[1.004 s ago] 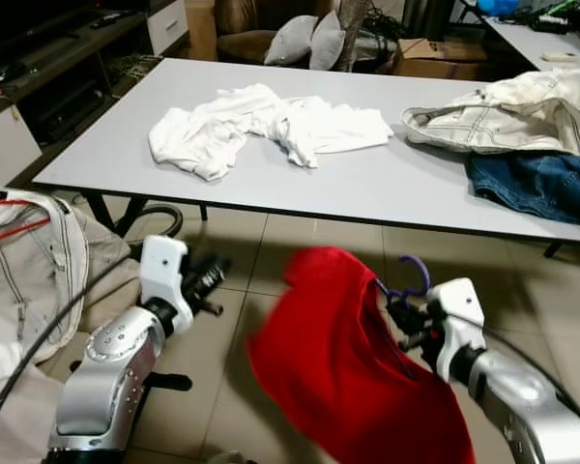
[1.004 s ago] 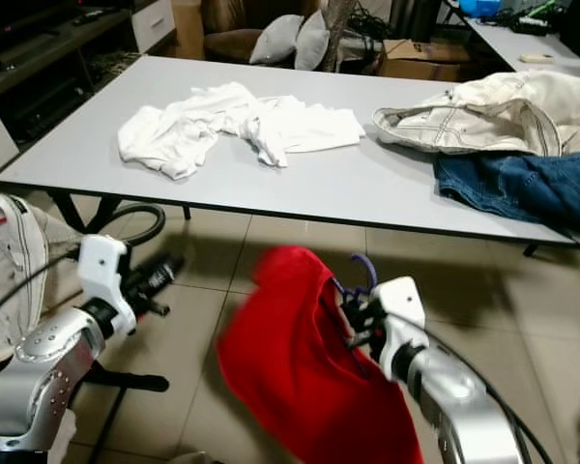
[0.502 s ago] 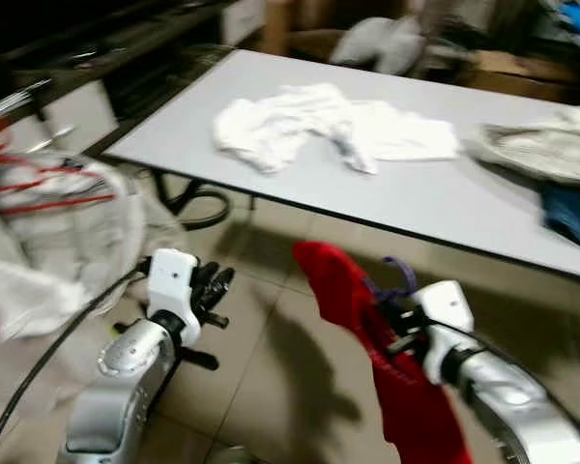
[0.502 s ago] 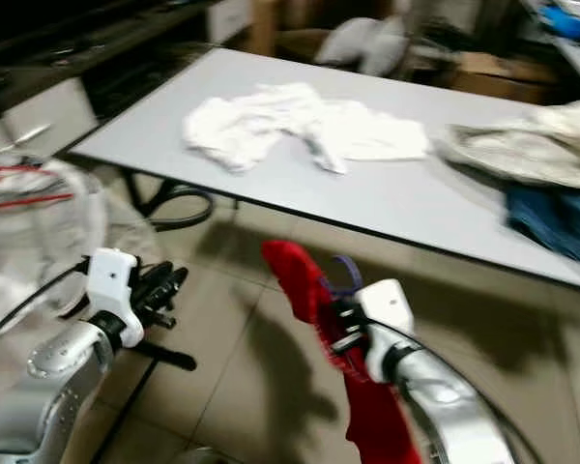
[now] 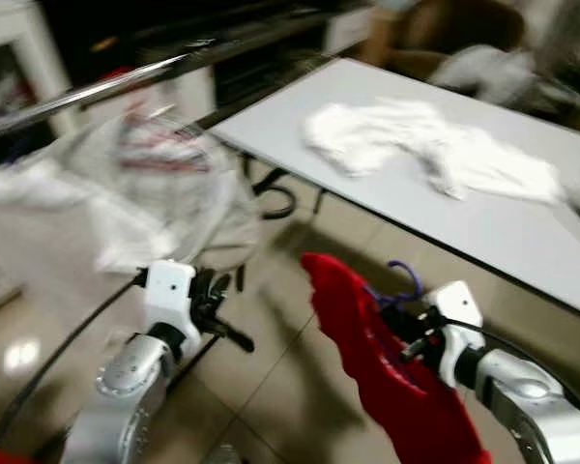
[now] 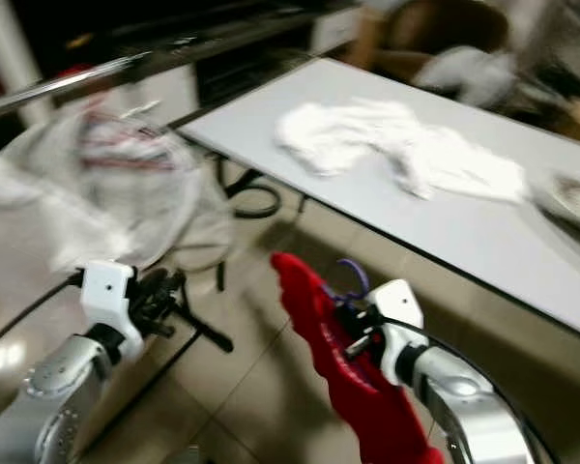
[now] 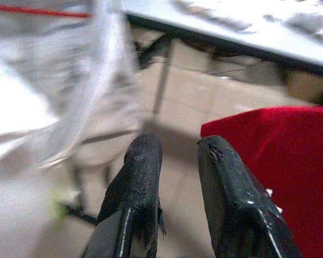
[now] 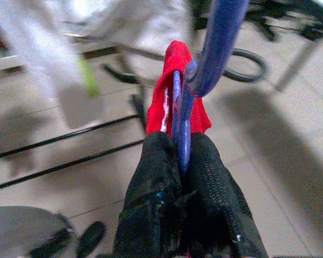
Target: Hang hanger
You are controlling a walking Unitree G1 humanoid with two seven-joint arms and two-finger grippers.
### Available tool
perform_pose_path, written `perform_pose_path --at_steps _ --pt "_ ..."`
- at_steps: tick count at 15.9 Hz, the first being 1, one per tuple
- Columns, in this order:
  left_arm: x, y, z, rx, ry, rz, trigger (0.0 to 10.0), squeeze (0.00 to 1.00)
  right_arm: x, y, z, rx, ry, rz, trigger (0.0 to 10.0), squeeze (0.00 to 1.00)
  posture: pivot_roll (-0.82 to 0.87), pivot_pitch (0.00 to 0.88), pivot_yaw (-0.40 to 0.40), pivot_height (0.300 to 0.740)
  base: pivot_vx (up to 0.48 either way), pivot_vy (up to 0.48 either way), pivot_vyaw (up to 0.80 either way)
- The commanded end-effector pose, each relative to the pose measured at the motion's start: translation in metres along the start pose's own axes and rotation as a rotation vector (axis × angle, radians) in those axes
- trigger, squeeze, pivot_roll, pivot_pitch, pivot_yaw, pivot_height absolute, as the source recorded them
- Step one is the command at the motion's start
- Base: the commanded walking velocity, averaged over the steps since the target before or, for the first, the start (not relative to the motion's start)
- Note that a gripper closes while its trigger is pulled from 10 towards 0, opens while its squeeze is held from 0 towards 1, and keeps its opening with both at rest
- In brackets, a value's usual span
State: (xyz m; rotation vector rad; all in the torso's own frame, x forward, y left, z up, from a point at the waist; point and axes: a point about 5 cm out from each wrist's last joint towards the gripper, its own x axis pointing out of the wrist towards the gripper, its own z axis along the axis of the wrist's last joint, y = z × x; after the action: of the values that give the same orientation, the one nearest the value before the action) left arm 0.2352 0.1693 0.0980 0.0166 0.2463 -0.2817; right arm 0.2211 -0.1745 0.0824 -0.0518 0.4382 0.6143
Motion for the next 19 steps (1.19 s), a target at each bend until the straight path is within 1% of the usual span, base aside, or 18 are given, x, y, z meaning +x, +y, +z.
perform_pose_path --at_steps 1,4,8,9,11,12,13,15,17,19 --pt "0.001 0.001 0.003 0.017 -0.016 0.009 10.0 0.00 -0.002 -0.001 0.004 -0.009 -0.020 0.005 10.0 0.00 0.06 0.000 -0.067 0.740 0.000 0.000 0.80" --pt "0.004 0.003 0.008 0.031 -0.022 0.013 10.0 0.00 -0.002 0.000 0.005 -0.008 -0.014 0.016 10.0 0.00 0.05 0.000 -0.053 0.740 0.000 0.000 0.80" --pt "0.011 0.006 0.012 0.040 -0.036 -0.001 10.0 0.00 0.001 0.004 0.006 -0.004 -0.030 -0.014 10.0 0.00 0.03 0.000 -0.014 0.740 0.000 0.000 0.80" --pt "0.012 0.006 0.014 0.042 -0.042 -0.006 10.0 0.00 0.001 0.004 0.006 0.012 -0.033 -0.023 10.0 0.00 0.02 0.000 -0.009 0.740 0.000 0.000 0.80" --pt "0.016 0.007 0.017 0.064 -0.053 -0.008 10.0 0.00 0.002 -0.001 0.010 0.028 -0.051 -0.081 10.0 0.00 0.02 0.000 0.001 0.740 0.000 0.000 0.80" --pt "0.017 0.007 0.020 0.058 -0.076 0.000 10.0 0.00 0.003 -0.001 0.013 0.030 -0.062 -0.081 10.0 0.00 0.02 0.000 0.000 0.740 0.000 0.000 0.80" --pt "0.017 0.008 0.024 0.059 -0.095 0.005 10.0 0.00 0.005 0.000 0.016 0.031 -0.070 -0.067 10.0 0.00 0.02 0.000 -0.006 0.740 0.247 0.000 0.80" --pt "0.014 0.010 0.029 0.093 -0.117 0.014 10.0 0.00 0.008 0.004 0.019 0.043 -0.076 -0.031 10.0 0.00 0.03 0.000 -0.014 0.740 0.334 0.000 0.80" --pt "0.011 0.011 0.032 0.117 -0.130 0.019 10.0 0.00 0.012 0.007 0.021 0.020 -0.062 0.021 10.0 0.00 0.06 0.000 -0.032 0.740 0.343 0.000 0.80" --pt "0.007 0.009 0.032 0.126 -0.132 0.014 10.0 0.00 0.015 0.008 0.022 -0.004 -0.050 0.057 10.0 0.00 0.06 0.000 -0.032 0.740 0.345 0.000 0.80"
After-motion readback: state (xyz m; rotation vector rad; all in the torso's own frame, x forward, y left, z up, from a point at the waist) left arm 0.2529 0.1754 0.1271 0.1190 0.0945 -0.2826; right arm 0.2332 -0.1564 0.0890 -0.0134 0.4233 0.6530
